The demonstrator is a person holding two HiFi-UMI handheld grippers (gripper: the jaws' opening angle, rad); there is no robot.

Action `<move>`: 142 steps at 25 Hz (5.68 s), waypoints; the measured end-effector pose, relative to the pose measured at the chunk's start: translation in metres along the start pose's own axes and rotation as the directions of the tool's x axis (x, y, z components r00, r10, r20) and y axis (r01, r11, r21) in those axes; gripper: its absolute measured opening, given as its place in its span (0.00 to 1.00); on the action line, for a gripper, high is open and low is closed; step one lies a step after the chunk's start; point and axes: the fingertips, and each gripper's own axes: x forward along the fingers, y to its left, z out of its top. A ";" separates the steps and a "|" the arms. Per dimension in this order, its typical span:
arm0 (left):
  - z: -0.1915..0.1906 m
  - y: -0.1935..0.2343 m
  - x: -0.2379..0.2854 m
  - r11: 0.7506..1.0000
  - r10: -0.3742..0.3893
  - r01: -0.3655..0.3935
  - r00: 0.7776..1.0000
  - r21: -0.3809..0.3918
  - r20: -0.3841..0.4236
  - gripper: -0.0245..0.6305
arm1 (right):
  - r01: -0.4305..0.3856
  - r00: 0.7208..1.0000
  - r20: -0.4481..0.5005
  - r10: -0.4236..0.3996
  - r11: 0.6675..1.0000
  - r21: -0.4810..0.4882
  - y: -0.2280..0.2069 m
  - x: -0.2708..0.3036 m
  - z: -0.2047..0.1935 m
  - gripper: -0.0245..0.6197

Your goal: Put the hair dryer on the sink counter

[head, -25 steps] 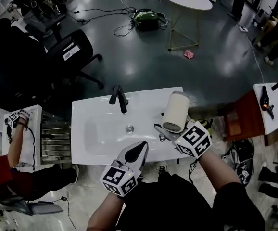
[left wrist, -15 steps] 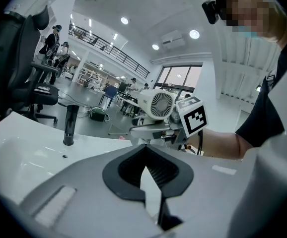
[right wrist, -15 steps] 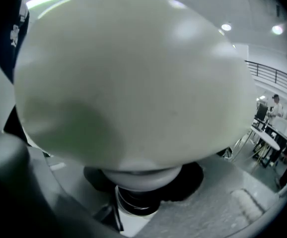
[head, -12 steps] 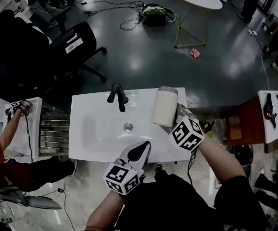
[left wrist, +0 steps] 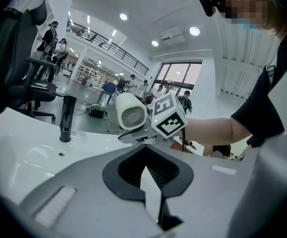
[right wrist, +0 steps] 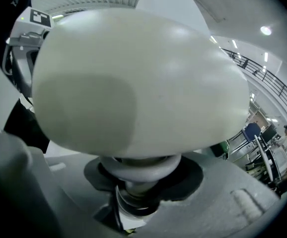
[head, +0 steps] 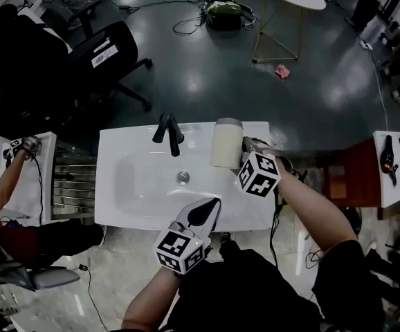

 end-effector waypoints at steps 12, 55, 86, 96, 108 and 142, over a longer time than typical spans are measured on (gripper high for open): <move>-0.012 0.000 -0.002 1.000 -0.008 0.008 1.000 -0.024 -0.019 0.04 | -0.092 0.963 -0.262 0.058 0.989 -0.119 -0.012 0.072 -0.027 0.34; -0.035 0.037 0.003 0.996 0.018 -0.024 0.998 -0.088 -0.065 0.04 | -0.318 0.842 -0.482 0.242 0.945 -0.081 -0.006 0.137 -0.050 0.35; -0.035 0.030 0.003 0.995 0.024 -0.029 0.998 -0.099 -0.055 0.04 | -0.269 0.903 -0.342 0.259 0.963 0.017 -0.015 0.114 -0.041 0.46; -0.023 0.014 0.007 0.998 0.036 -0.039 0.998 -0.056 -0.042 0.04 | -0.199 0.967 -0.151 0.206 0.978 0.063 -0.022 0.050 -0.032 0.46; -0.008 -0.005 -0.008 0.997 0.072 -0.072 0.997 -0.004 0.001 0.04 | -0.043 0.965 0.255 -0.056 0.928 0.369 -0.018 -0.047 -0.007 0.04; -0.034 -0.022 -0.171 0.997 -0.068 0.069 0.997 -0.031 0.022 0.04 | -0.158 0.839 0.417 -0.351 0.575 0.803 0.218 -0.146 0.107 0.04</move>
